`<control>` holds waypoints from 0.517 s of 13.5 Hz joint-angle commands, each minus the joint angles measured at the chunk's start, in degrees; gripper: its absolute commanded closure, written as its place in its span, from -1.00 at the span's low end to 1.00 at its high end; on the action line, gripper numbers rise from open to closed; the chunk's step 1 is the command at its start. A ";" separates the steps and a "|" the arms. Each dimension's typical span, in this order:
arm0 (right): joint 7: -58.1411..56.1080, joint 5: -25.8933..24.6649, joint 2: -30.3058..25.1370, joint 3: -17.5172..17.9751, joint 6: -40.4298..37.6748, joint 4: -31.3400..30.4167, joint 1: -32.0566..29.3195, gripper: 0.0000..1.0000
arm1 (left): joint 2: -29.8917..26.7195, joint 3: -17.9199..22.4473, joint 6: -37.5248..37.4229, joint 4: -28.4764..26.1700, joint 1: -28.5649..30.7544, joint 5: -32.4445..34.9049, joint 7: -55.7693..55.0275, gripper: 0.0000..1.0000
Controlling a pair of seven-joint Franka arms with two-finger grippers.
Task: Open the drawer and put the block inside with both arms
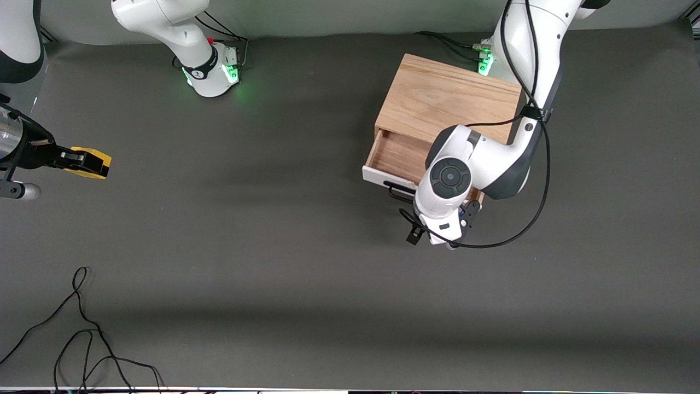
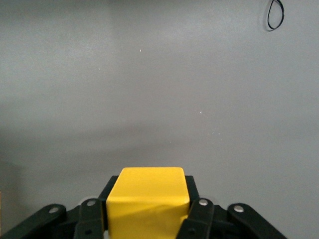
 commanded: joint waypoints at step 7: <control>-0.55 0.83 -1.63 -0.35 0.50 -1.30 0.79 0.57 | -3.10 0.11 -10.96 8.42 1.12 1.52 0.40 -1.00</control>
